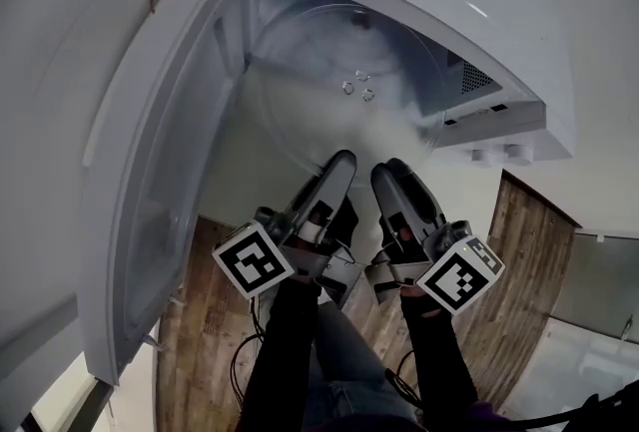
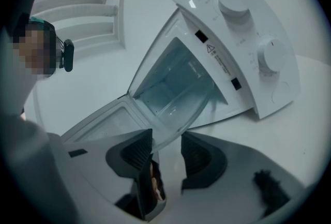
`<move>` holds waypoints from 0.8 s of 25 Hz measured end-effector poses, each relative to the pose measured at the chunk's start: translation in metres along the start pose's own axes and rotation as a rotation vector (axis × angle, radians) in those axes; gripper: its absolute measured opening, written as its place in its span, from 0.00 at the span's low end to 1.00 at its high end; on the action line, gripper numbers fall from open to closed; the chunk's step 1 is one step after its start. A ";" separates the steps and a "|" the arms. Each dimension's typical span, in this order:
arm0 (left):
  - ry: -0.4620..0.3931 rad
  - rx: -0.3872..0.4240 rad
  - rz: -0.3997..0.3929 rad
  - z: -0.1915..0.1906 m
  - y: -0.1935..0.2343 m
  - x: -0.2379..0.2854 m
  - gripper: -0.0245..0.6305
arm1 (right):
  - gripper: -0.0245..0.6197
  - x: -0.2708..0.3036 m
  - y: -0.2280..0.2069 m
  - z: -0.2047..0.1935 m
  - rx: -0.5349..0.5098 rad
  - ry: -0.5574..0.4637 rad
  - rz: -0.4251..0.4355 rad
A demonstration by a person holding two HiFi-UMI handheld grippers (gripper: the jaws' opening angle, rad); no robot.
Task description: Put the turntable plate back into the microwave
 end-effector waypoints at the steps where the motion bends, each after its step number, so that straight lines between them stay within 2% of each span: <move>1: 0.001 0.002 0.003 0.000 0.002 0.000 0.14 | 0.30 0.001 -0.001 -0.001 0.002 0.009 -0.007; 5: 0.005 0.006 0.010 0.002 0.007 0.001 0.15 | 0.30 0.000 -0.006 -0.003 0.044 0.034 -0.084; 12: 0.020 0.007 -0.015 0.009 0.007 0.010 0.15 | 0.30 -0.003 -0.001 0.004 -0.128 0.018 -0.172; 14: 0.013 0.000 -0.029 0.011 0.005 0.015 0.15 | 0.30 -0.006 0.001 0.003 -0.248 0.040 -0.235; 16: 0.006 -0.003 -0.045 0.014 0.003 0.020 0.15 | 0.24 -0.009 0.003 -0.004 -0.387 0.101 -0.282; 17: 0.009 0.003 -0.042 0.016 0.004 0.022 0.15 | 0.23 -0.010 0.003 -0.009 -0.419 0.125 -0.288; 20: 0.010 0.010 -0.043 0.024 0.003 0.028 0.15 | 0.18 -0.013 0.001 -0.020 -0.408 0.149 -0.288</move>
Point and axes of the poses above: the fingertips, and each gripper's own axes: x forward along the fingers, y to its left, z out of its top, the point moved 1 cm from there along -x, backward along the fingers, and after that the axes turned 5 degrees about z, right-handed, at the moved point
